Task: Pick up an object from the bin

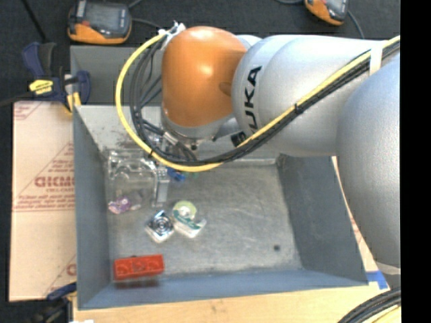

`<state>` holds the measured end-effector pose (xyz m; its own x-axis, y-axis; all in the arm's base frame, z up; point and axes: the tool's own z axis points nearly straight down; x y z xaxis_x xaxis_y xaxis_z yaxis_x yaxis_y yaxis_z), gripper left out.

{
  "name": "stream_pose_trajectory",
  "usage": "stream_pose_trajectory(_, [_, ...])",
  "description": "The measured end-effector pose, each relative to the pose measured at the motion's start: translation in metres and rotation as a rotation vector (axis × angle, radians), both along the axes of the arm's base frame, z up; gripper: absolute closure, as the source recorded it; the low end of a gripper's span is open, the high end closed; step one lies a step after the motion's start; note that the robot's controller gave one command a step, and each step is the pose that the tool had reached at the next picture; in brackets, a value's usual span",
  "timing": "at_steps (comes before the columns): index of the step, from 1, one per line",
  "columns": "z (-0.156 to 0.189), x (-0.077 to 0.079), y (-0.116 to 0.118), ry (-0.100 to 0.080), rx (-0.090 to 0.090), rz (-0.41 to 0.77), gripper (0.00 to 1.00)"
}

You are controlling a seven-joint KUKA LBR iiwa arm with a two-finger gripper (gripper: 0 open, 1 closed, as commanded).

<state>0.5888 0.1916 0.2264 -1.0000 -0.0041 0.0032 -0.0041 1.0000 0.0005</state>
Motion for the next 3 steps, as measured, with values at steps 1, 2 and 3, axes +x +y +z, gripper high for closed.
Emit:
stream_pose_trajectory(1, [-0.1399, -0.0423, -0.0201, 0.001, -0.002, 0.221, 0.00])
stream_pose_trajectory(2, [-0.1363, -0.0401, -0.0185, -0.006, 0.002, 0.218, 1.00])
stream_pose_trajectory(3, [-0.1363, -0.0401, -0.0187, -0.005, 0.001, 0.216, 0.00])
